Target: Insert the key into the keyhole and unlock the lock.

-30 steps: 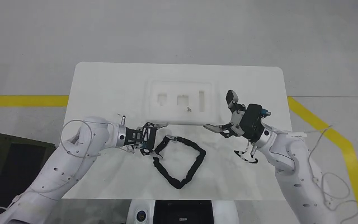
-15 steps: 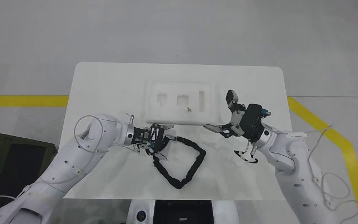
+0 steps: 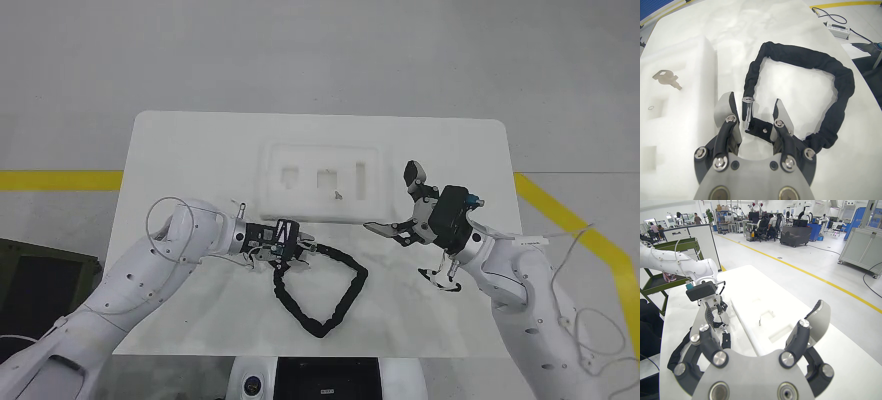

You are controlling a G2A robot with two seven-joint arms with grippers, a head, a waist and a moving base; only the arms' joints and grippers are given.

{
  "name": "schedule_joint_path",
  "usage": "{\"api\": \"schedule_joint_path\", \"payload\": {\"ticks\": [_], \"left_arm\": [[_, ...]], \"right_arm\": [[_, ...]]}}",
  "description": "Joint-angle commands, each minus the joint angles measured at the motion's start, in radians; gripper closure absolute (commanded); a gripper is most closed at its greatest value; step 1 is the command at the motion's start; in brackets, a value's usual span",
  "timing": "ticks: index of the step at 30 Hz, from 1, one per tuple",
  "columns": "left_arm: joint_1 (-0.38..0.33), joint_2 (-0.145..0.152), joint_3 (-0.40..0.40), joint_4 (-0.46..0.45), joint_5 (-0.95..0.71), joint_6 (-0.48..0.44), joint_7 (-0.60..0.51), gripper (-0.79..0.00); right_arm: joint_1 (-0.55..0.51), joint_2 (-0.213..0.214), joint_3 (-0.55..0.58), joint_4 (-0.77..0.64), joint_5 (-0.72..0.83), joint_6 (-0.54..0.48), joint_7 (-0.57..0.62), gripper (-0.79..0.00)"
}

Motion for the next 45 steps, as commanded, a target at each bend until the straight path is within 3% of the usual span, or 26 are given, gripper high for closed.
{"api": "schedule_joint_path", "payload": {"ticks": [1,20,22,27,30,38,45], "left_arm": [[-0.006,-0.004,0.004,0.01,-0.009,0.001,-0.007,-0.379],[-0.04,-0.032,0.042,0.073,-0.078,-0.001,-0.091,-0.332],[-0.044,-0.034,0.044,0.076,-0.086,-0.001,-0.098,-0.299],[-0.048,-0.037,0.049,0.084,-0.105,-0.001,-0.114,-0.065],[-0.052,-0.038,0.053,0.09,-0.12,-0.001,-0.121,0.0],[-0.054,-0.028,0.047,0.063,-0.133,-0.001,-0.094,0.0],[-0.031,-0.004,-0.008,-0.006,-0.096,0.015,-0.049,0.0]], "right_arm": [[0.0,0.0,0.0,0.0,0.0,0.0,0.0,-0.785],[0.0,0.0,0.0,0.0,0.0,0.0,0.0,-0.785],[0.0,0.0,0.0,0.0,0.0,0.0,0.0,-0.785],[0.0,0.0,0.0,0.0,0.0,0.0,0.0,-0.785],[0.0,0.0,0.0,0.0,0.0,0.0,0.0,-0.785],[0.0,0.0,0.0,0.0,0.0,0.0,0.0,-0.785],[0.0,0.0,0.0,0.0,0.0,0.0,0.0,-0.785]]}}
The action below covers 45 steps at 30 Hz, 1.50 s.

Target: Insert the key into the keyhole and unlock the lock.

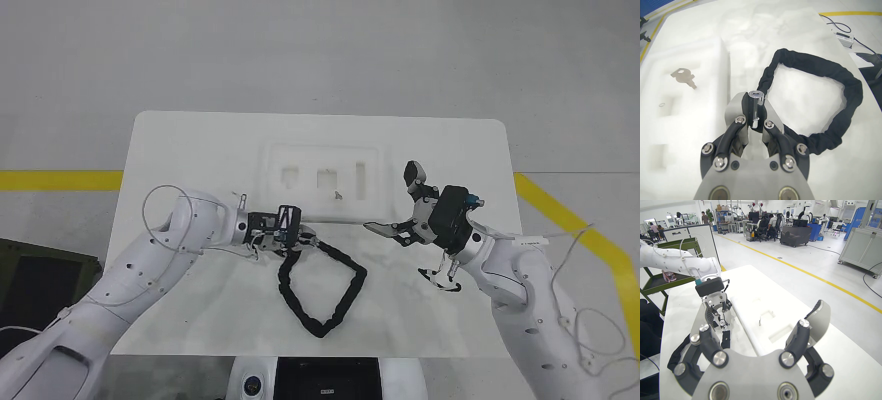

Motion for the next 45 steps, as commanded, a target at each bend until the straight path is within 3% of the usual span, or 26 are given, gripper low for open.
{"api": "schedule_joint_path", "payload": {"ticks": [1,15,19,28,40,45], "left_arm": [[0.012,0.009,-0.021,-0.022,0.012,0.01,0.014,0.0],[0.166,0.091,-0.281,-0.166,0.004,0.095,0.05,0.0],[0.196,0.107,-0.332,-0.181,0.015,0.08,0.037,0.0],[0.23,0.129,-0.368,-0.188,0.062,-0.012,0.033,0.0],[0.269,0.166,-0.418,-0.178,0.081,-0.012,0.069,0.0],[0.271,0.167,-0.42,-0.179,0.081,-0.012,0.071,0.0]], "right_arm": [[0.0,0.0,0.0,0.0,0.0,0.0,0.0,-0.785],[0.0,0.0,0.0,0.0,0.0,0.0,0.0,-0.785],[0.0,0.0,0.0,0.0,0.0,0.0,0.0,-0.785],[0.0,0.0,0.0,0.0,0.0,0.0,0.0,-0.785],[0.0,0.0,0.0,0.0,0.0,0.0,0.0,-0.785],[0.0,0.0,0.0,0.0,0.0,0.0,0.0,-0.785]]}}
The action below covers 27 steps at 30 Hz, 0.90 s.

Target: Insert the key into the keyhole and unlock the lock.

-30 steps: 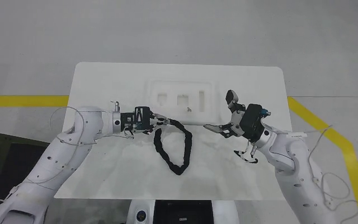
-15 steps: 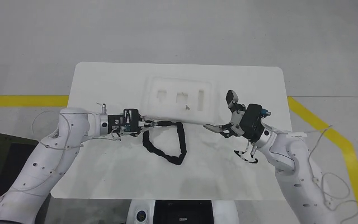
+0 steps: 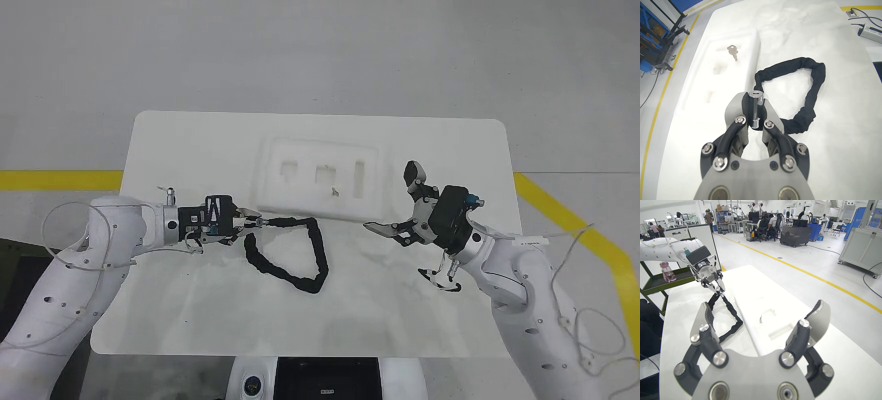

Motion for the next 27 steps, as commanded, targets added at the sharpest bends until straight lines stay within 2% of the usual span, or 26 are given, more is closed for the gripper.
{"api": "schedule_joint_path", "payload": {"ticks": [1,4,8,15,19,27], "left_arm": [[0.0,0.0,0.0,0.0,0.0,0.0,0.0,0.0],[0.0,0.0,0.0,0.0,0.0,0.0,0.0,0.0],[0.0,0.0,0.0,0.0,0.0,0.0,0.0,0.0],[0.0,0.0,0.0,0.0,0.0,0.0,0.0,0.0],[0.0,0.0,0.0,0.0,0.0,0.0,0.0,0.0],[0.0,0.0,0.0,0.0,0.0,0.0,0.0,0.0]], "right_arm": [[0.0,0.0,0.0,0.0,0.0,0.0,0.0,-0.785],[0.002,-0.002,-0.027,-0.001,0.021,0.01,0.018,-0.785],[0.043,-0.008,-0.079,0.01,0.066,0.048,0.123,-0.785],[0.159,-0.021,-0.192,-0.009,0.13,0.218,0.488,-0.785],[0.236,-0.035,-0.262,0.012,0.172,0.295,0.614,-0.785],[0.381,-0.065,-0.369,0.091,0.223,0.428,0.749,-0.785]]}}
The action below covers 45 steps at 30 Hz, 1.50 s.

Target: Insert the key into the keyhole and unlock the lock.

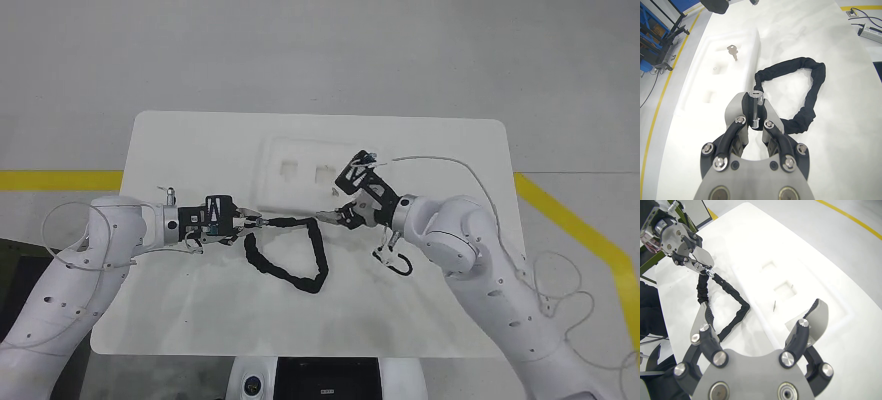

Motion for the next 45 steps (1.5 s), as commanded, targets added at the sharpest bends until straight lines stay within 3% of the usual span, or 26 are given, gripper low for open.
{"api": "schedule_joint_path", "payload": {"ticks": [1,12,20,22,30,34,41,45], "left_arm": [[0.0,0.0,0.0,0.0,0.0,0.0,0.0,0.0],[0.0,0.0,0.0,0.0,0.0,0.0,0.0,0.0],[0.0,0.0,0.0,0.0,0.0,0.0,0.0,0.0],[0.0,0.0,0.0,0.0,0.0,0.0,0.0,0.0],[0.0,0.0,0.0,0.0,0.0,0.0,0.0,0.0],[0.0,0.0,0.0,0.0,0.0,0.0,0.0,0.0],[0.0,0.0,0.0,0.0,0.0,0.0,0.0,0.0],[0.0,0.0,0.0,0.0,0.0,0.0,0.0,0.0]], "right_arm": [[0.028,-0.006,-0.022,0.024,0.012,0.023,0.026,-0.785],[0.123,-0.038,-0.11,0.157,0.077,0.084,0.096,-0.757],[0.159,-0.052,-0.134,0.225,0.097,0.101,0.099,-0.566],[0.166,-0.056,-0.14,0.238,0.098,0.111,0.103,-0.486],[0.175,-0.063,-0.148,0.258,0.093,0.138,0.115,-0.372],[0.174,-0.064,-0.147,0.259,0.085,0.155,0.13,-0.228],[0.169,-0.063,-0.139,0.243,0.052,0.186,0.149,-0.194],[0.166,-0.064,-0.135,0.243,0.046,0.189,0.154,-0.025]]}}
